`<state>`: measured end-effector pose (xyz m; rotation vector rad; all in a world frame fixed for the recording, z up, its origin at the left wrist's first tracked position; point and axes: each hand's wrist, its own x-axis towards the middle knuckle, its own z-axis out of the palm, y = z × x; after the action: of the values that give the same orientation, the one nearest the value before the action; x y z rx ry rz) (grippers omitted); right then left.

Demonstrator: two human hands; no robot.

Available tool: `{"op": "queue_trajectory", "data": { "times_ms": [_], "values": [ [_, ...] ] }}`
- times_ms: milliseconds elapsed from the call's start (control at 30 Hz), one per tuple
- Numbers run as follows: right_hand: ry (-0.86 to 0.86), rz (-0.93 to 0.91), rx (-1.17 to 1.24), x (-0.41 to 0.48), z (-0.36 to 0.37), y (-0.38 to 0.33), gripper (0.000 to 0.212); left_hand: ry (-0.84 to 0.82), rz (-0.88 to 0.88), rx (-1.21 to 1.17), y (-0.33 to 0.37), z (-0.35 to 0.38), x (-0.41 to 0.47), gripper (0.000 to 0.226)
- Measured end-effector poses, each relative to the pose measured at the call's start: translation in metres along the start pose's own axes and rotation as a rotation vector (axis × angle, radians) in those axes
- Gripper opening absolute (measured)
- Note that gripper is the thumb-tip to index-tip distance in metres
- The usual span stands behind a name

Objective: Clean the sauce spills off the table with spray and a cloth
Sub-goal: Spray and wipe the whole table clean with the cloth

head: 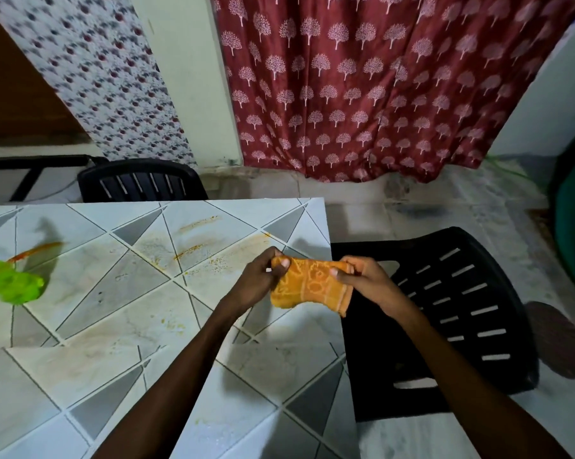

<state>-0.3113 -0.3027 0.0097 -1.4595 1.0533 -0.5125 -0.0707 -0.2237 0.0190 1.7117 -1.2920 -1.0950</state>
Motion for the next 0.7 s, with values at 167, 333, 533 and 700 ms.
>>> {"op": "queue_trajectory", "data": {
  "times_ms": [167,333,533,700],
  "values": [
    [-0.208,0.204,0.799,-0.005,-0.018,-0.006,0.078,0.205,-0.15,-0.473,0.035,0.038,0.011,0.024],
    [-0.24,0.39,0.929,-0.003,-0.011,0.008,0.074,0.333,-0.318,-0.527,0.037,0.057,0.024,0.029],
    [0.016,0.546,0.942,0.041,-0.017,0.016,0.039,0.144,-0.218,-0.393,0.011,0.047,0.062,0.085],
    [0.322,0.187,0.46,0.117,-0.023,0.004,0.035,0.14,-0.069,0.208,-0.045,0.02,0.128,0.082]
  ]
}}
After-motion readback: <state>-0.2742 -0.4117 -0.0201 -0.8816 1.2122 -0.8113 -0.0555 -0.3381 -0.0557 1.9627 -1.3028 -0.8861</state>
